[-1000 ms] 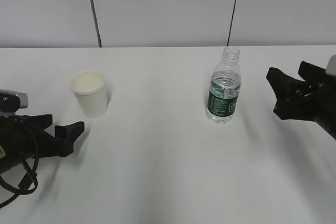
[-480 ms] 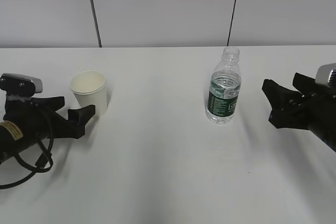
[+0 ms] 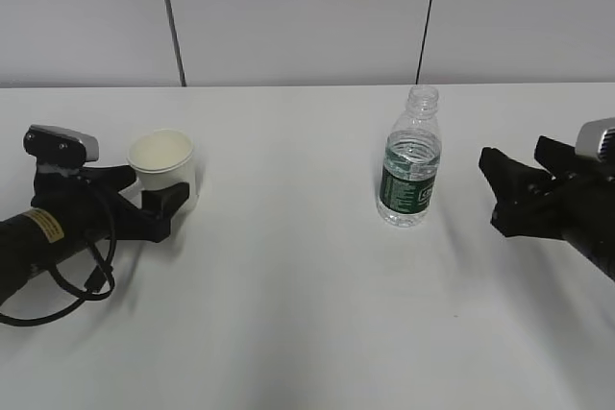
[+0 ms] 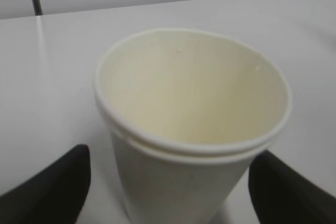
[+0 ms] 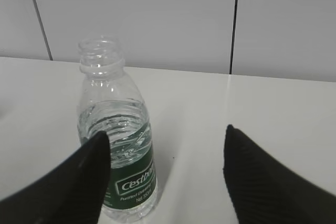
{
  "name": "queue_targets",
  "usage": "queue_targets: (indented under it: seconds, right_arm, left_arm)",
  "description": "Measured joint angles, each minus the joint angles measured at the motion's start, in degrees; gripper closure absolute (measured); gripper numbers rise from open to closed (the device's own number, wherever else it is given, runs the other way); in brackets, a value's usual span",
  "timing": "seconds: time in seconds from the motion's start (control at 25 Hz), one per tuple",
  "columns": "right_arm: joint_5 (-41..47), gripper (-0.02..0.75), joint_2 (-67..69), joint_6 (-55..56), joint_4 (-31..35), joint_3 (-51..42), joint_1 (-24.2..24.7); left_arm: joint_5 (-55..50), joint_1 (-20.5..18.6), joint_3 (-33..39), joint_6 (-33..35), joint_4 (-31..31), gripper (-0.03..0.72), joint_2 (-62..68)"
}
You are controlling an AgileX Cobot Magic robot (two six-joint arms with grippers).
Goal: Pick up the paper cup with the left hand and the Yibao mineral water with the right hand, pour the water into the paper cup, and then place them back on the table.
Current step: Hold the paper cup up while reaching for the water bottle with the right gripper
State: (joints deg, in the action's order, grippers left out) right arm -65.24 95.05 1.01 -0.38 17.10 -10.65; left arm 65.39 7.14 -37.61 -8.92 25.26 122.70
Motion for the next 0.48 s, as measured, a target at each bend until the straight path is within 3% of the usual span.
queue_targets:
  seconds: [0.48]
  right_arm:
    - [0.0,0.239,0.3,0.0,0.0,0.0,0.0]
  left_arm:
    - [-0.14,3.91,-2.91,0.37,-5.59,0.129,1.36]
